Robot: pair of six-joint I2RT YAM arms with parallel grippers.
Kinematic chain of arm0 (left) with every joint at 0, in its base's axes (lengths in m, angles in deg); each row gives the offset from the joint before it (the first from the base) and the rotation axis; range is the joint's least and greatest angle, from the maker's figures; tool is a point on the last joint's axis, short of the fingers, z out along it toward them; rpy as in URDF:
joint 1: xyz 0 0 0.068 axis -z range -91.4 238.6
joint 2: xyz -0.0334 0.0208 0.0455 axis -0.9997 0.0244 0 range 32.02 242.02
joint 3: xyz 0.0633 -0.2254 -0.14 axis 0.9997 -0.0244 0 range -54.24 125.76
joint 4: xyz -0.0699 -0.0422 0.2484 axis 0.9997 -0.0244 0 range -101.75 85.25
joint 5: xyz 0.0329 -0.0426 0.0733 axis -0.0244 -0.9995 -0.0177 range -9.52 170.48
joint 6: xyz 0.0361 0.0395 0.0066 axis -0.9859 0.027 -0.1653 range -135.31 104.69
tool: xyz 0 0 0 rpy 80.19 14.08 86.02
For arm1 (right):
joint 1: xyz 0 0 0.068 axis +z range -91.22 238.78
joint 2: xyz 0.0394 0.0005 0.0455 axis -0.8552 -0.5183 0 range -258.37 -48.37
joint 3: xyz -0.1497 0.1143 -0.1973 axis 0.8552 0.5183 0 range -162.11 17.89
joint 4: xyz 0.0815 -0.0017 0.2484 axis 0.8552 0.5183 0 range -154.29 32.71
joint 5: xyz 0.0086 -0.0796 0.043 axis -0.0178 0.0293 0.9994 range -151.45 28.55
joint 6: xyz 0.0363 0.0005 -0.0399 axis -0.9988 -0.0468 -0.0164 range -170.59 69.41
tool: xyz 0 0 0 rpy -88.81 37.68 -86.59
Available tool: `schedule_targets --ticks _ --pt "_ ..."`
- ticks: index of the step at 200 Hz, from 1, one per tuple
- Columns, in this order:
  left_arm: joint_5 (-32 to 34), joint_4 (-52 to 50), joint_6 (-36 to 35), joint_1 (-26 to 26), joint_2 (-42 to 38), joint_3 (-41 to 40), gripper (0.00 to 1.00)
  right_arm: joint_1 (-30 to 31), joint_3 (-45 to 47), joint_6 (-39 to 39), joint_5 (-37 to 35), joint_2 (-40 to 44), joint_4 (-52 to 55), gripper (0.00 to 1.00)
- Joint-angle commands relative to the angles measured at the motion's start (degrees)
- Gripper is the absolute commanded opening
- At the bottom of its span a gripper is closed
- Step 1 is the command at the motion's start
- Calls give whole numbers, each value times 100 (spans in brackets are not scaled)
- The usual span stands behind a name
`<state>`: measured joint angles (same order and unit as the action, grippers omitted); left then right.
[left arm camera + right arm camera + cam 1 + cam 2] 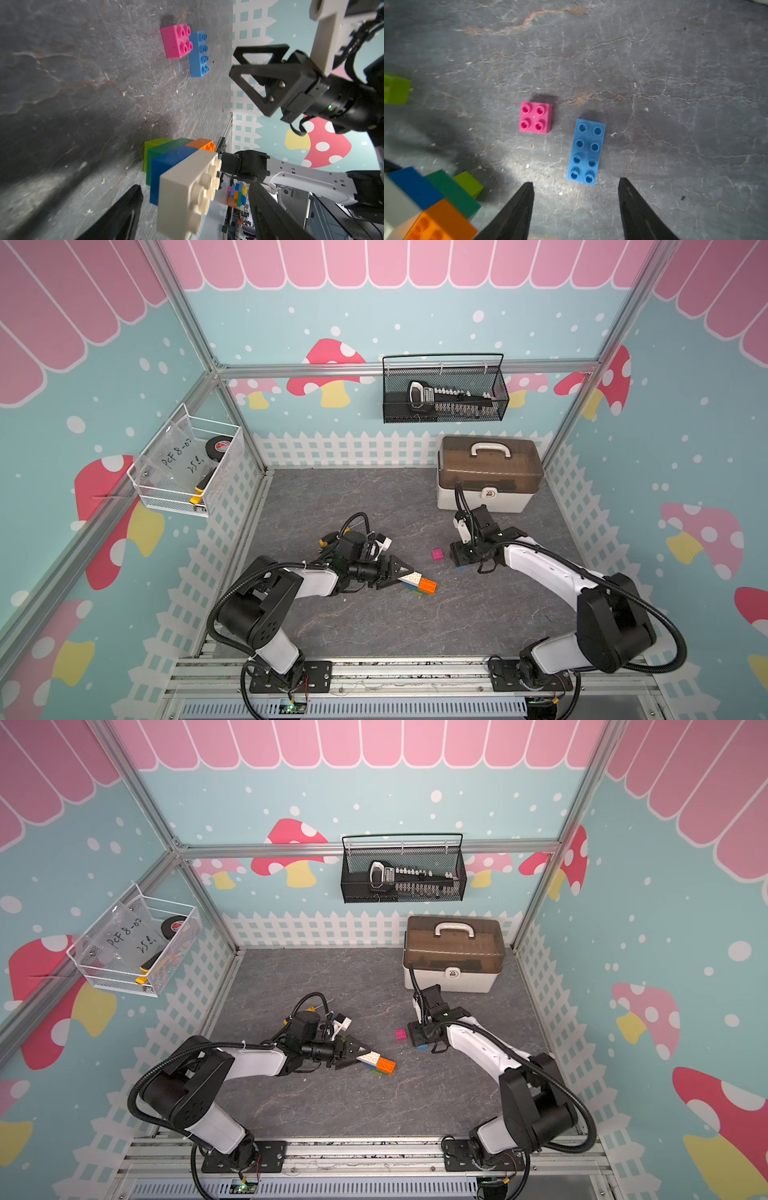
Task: Assemble a heart with lego
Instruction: Pick up the lego brick from the center of the board.
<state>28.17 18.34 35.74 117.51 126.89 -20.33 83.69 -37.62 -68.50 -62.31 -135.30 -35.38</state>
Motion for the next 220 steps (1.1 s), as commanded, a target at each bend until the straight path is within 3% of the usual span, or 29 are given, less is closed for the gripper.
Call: schedule_targets --ticks 1,90,220 --pt "-314 -193 -137 -26 145 132 80 -30 -215 218 -216 -474 195 58" --pt "-472 -102 -47 -19 414 217 78 -139 -41 225 -10 -945 -248 47" --pt "-464 -10 28 -3 525 195 76 -187 -135 244 4 -1291 -585 42"
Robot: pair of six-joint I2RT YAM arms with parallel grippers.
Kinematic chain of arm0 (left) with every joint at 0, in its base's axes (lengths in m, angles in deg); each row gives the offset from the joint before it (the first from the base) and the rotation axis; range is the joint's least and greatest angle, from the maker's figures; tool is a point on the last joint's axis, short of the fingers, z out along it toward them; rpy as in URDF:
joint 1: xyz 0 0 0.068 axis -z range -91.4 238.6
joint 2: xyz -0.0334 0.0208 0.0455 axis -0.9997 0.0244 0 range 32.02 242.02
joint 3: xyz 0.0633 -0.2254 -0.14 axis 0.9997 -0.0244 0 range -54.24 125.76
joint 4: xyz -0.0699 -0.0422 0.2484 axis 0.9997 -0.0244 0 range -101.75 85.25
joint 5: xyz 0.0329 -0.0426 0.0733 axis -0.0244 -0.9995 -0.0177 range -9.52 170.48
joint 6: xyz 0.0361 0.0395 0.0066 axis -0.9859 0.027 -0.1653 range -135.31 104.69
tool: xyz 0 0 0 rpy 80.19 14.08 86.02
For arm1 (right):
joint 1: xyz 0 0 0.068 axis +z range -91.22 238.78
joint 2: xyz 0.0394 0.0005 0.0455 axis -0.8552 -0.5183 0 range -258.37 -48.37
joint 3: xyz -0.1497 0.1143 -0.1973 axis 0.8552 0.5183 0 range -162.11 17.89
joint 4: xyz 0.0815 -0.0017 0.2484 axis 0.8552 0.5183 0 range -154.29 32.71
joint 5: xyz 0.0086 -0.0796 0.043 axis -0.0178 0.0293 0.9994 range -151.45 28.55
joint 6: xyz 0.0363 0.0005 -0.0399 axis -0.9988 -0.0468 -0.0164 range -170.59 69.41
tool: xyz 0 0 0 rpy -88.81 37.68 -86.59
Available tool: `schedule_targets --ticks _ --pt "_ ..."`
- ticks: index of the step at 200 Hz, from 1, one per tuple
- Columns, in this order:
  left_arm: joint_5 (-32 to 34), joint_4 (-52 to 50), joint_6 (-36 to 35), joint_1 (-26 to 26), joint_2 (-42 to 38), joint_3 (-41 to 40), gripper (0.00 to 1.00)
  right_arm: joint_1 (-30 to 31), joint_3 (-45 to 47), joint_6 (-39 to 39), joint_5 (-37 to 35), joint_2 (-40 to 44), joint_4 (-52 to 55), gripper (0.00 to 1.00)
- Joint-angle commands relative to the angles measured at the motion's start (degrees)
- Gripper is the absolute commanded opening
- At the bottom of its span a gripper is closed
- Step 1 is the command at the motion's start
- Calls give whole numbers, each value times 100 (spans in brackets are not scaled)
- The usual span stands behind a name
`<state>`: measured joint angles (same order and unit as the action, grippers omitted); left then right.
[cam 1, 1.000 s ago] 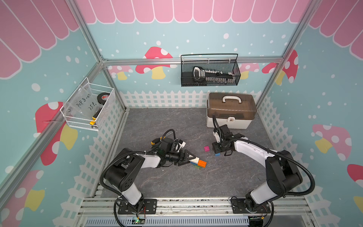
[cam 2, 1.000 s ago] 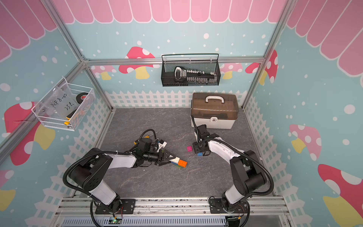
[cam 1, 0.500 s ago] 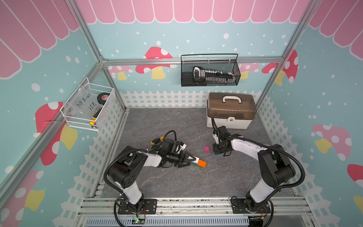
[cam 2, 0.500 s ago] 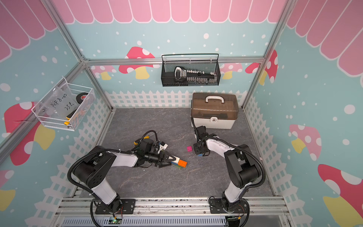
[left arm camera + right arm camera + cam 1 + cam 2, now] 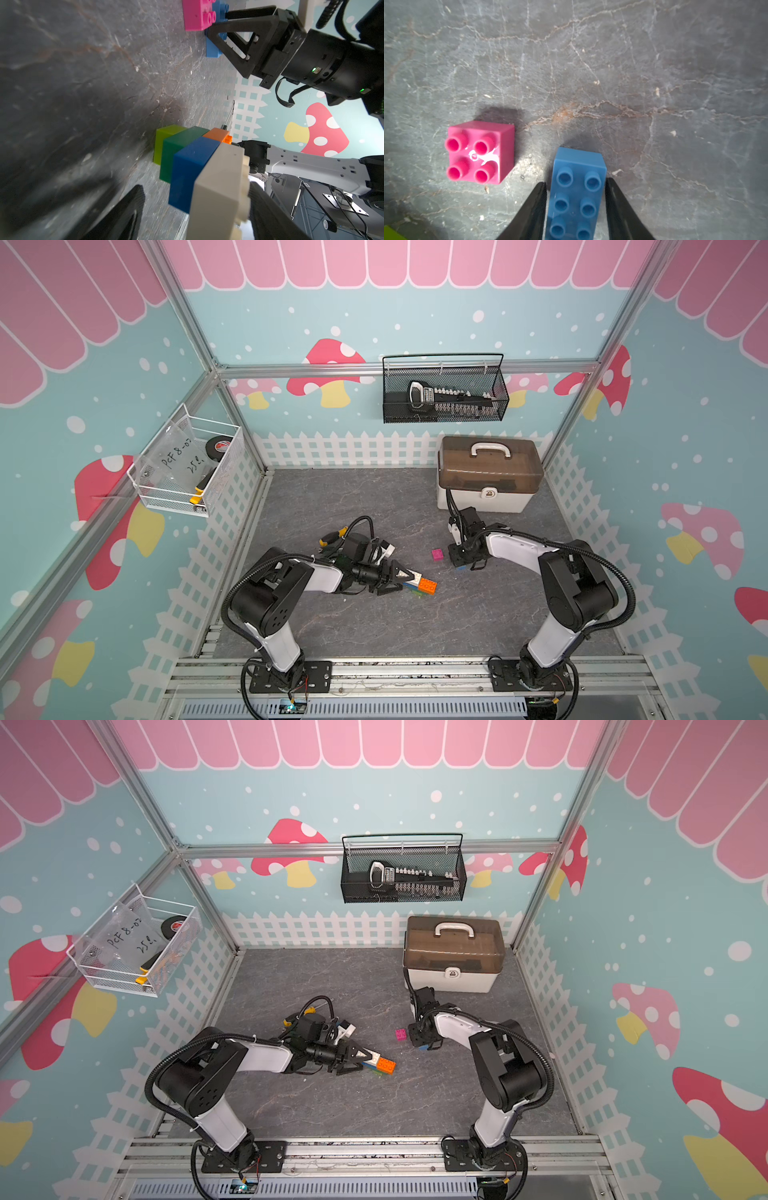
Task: Assemble a heart with lego
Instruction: Pick up the lego brick from the center of the board, then assemble the lego brick with the lego brick.
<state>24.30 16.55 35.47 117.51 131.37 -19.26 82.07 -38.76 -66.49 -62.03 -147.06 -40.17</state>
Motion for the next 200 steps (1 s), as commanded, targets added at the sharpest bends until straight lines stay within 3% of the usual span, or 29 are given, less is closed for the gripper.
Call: schedule_targets --ticks 1,62,102,128,166,200 --pt "-77 166 54 -6 76 88 76 -21 -22 48 -19 -115 -112 42" --pt "-111 592 312 7 284 133 75 -18 -154 616 157 436 468 30" --pt "-115 959 488 9 347 76 74 247 -278 2369 1378 1419 1834 26" --pt "-147 1346 706 3 392 -16 74 808 -377 3294 1686 1884 2511 25" --pt "-154 1405 729 38 389 -11 74 1536 -745 3151 1521 1469 2823 22" --pt "-132 1318 662 85 390 -39 74 1846 -714 2881 1351 1239 2466 22"
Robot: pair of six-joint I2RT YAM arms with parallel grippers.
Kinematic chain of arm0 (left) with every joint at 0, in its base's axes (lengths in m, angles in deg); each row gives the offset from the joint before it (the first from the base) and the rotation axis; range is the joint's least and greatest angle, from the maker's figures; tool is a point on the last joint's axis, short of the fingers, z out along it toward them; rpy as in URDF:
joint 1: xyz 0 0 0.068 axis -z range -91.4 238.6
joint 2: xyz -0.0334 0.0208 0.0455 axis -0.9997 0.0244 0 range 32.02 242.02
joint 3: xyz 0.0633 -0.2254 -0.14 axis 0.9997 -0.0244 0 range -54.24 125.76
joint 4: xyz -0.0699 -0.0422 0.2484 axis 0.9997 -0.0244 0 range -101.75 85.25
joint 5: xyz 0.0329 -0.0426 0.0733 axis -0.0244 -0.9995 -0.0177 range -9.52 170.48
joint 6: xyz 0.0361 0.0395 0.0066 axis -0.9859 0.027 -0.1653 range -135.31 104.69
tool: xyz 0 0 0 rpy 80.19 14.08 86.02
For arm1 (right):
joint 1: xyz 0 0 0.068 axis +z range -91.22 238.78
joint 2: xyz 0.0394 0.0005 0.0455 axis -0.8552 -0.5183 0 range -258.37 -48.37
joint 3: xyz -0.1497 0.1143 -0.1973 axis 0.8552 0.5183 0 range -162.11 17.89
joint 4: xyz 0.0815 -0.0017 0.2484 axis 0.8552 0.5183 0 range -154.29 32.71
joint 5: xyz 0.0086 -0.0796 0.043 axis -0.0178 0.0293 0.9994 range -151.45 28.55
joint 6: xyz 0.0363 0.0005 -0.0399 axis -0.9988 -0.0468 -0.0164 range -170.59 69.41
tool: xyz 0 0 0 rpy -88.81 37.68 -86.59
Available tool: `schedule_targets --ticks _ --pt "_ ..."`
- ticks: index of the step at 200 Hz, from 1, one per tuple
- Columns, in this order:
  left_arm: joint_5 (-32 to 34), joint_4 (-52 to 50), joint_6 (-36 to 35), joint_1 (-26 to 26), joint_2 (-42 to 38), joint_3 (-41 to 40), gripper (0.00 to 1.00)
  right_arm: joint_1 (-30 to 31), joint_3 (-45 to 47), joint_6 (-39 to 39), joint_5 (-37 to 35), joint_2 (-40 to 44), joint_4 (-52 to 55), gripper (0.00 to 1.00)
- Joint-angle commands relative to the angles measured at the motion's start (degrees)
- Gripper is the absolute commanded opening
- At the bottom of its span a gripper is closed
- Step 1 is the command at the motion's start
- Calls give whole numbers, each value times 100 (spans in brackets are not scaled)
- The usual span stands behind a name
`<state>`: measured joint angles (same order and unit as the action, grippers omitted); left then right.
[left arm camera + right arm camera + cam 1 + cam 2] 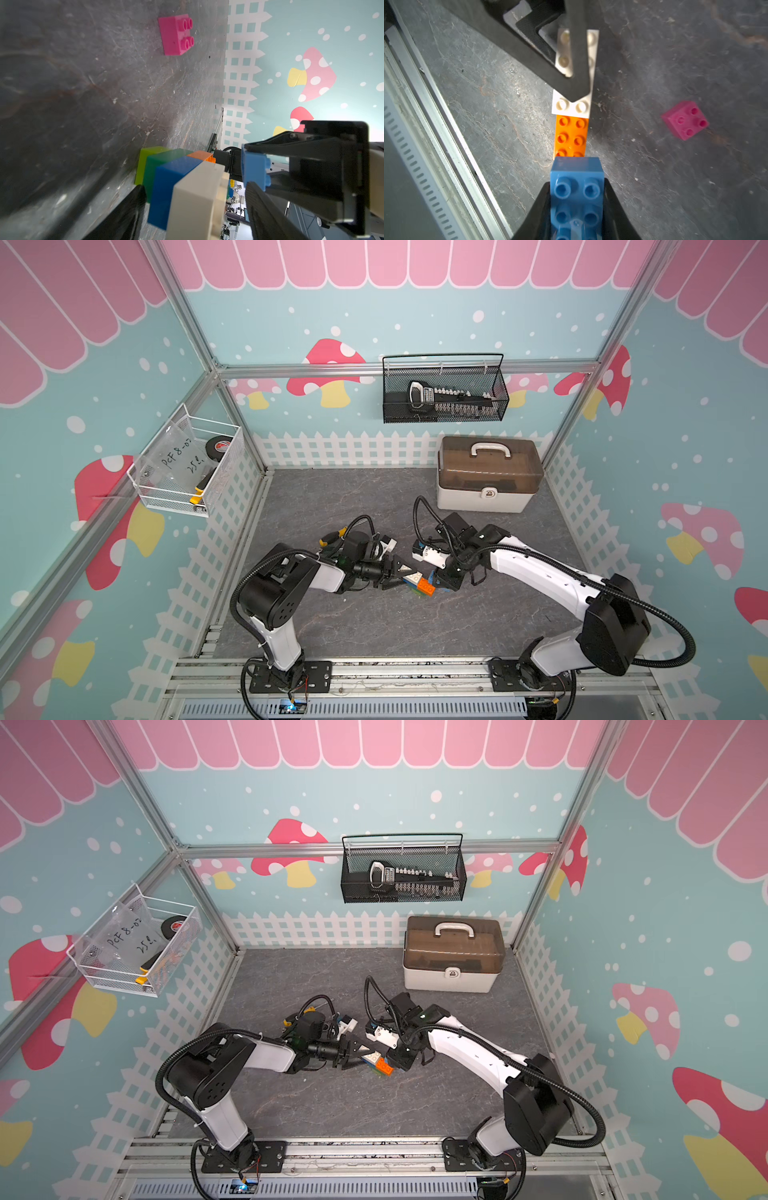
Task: Assemble a heart with lego
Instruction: Assemble the lego brick with the lego brick.
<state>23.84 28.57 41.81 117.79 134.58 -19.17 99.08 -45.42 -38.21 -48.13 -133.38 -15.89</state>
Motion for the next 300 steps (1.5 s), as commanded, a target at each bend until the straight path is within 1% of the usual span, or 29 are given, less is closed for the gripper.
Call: schedule_targets --ticks 1,49,69,119,160,184,220,241,263,287,300 --pt "-85 110 23 59 65 -50 74 150 -49 44 -49 -138 29 22" --pt "13 64 -17 86 18 -167 71 308 1 -308 -201 -318 -437 21" --pt "21 58 -8 96 3 -171 70 364 28 -341 -284 -358 -554 21" --pt "95 51 -17 101 5 -207 66 444 20 -244 -295 -559 -459 21" --pt "101 87 -8 122 9 -237 65 453 152 -339 -572 -606 -495 20" --pt "101 152 20 139 35 -245 65 471 126 -354 -556 -680 -553 19" --pt "92 296 130 156 50 -250 65 514 177 -283 -351 -753 -531 19" --pt "92 407 184 170 32 -296 65 528 260 -252 -383 -692 -516 18" --pt "105 493 236 189 40 -328 65 524 328 -303 -557 -765 -499 18" --pt "94 764 430 195 89 -375 60 519 326 -472 -934 -926 -495 15" --pt "104 923 514 215 106 -407 59 524 369 -467 -911 -943 -564 14"
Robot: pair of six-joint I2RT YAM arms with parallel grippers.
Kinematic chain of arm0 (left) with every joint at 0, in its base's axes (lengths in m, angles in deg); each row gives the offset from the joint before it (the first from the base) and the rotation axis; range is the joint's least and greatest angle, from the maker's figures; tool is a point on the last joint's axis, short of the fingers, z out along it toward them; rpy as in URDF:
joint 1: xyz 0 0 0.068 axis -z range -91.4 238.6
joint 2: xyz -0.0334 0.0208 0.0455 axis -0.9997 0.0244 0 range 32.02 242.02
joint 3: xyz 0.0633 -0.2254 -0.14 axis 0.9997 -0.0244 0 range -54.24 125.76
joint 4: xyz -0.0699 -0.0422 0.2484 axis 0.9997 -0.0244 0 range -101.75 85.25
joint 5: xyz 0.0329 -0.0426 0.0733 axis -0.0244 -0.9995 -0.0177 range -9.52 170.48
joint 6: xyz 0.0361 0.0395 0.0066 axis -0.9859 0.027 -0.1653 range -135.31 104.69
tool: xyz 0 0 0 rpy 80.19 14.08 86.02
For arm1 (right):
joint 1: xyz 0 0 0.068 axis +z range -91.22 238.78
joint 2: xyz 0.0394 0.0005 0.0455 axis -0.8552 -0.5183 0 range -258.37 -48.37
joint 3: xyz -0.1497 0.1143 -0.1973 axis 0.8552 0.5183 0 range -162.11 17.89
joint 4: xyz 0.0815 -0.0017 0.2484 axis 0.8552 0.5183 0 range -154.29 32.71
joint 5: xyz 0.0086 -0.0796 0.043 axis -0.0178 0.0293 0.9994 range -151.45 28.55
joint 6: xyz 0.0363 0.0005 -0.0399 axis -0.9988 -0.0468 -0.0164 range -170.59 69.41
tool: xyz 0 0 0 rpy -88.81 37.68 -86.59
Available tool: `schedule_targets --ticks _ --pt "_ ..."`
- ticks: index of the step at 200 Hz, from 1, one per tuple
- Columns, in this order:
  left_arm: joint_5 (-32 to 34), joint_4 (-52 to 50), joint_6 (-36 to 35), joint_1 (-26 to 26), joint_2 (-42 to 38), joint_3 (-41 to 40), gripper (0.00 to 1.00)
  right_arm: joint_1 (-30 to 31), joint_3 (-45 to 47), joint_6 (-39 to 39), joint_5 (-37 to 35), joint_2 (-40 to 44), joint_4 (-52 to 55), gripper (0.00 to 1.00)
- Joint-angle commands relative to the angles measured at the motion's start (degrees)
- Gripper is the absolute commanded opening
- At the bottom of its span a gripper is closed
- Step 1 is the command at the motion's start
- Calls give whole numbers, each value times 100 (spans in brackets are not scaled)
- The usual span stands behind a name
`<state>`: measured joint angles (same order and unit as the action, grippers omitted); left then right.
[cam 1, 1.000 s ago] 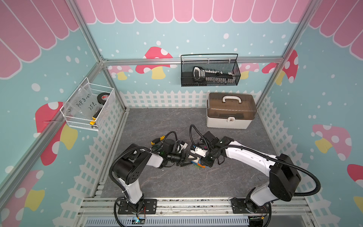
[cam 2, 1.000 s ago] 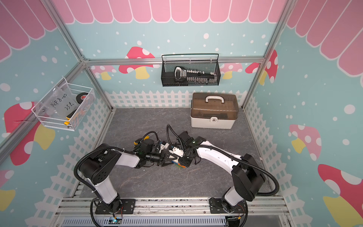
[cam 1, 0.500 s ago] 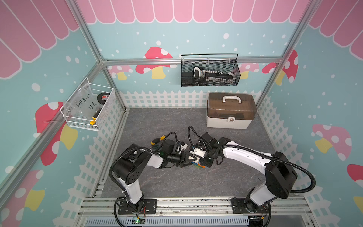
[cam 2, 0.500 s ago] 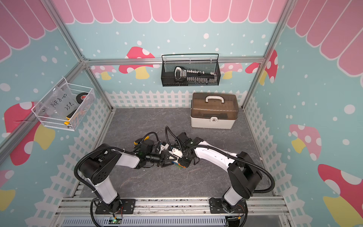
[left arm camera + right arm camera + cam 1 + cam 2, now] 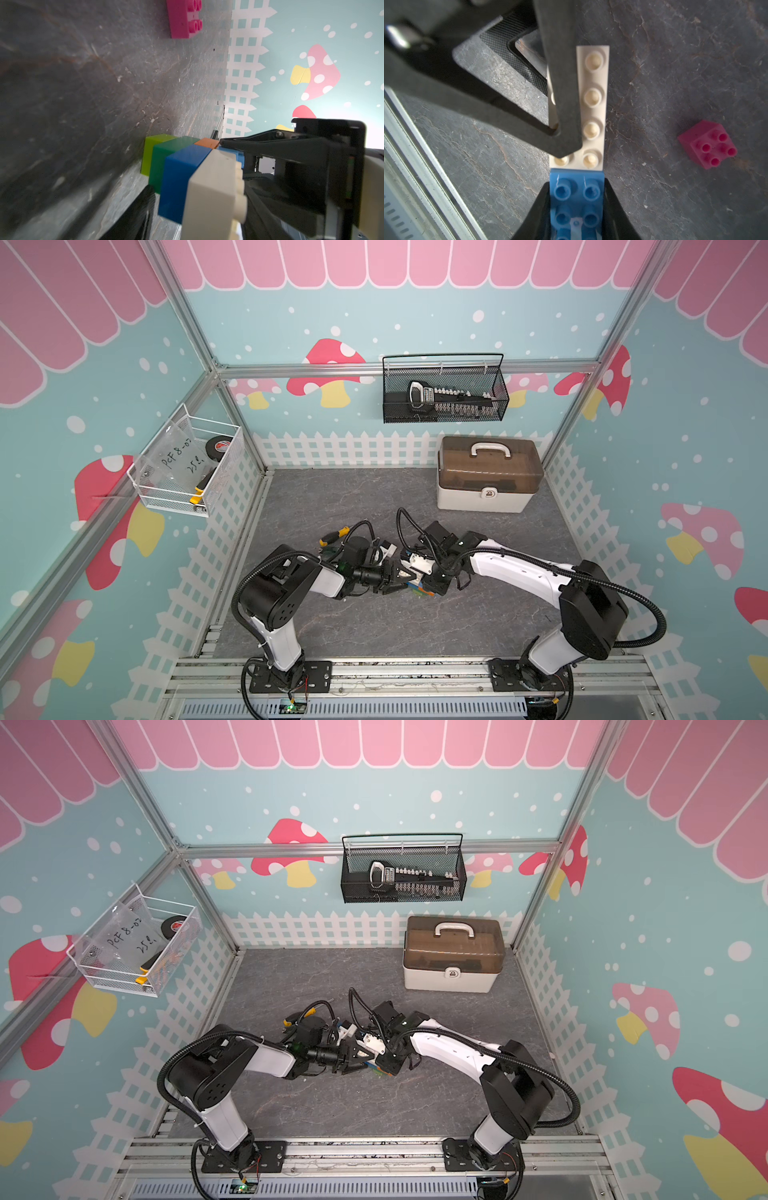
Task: Assemble a heart with lego
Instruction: Assemble the lego brick with the lego brick.
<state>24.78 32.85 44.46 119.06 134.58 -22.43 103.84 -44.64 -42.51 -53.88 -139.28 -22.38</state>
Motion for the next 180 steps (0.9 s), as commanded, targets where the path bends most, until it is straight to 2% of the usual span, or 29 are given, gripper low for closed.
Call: schedule_targets --ticks 1,90,120,180 --pt "4 494 252 90 106 -89 59 52 296 -35 -331 -350 78 14" --pt "7 746 368 147 229 -156 59 47 -73 58 -300 -1117 462 10" --pt "49 706 355 149 156 -163 59 39 -119 148 -327 -865 503 11" --pt "118 526 254 151 53 -131 62 21 -366 186 -249 -404 475 38"
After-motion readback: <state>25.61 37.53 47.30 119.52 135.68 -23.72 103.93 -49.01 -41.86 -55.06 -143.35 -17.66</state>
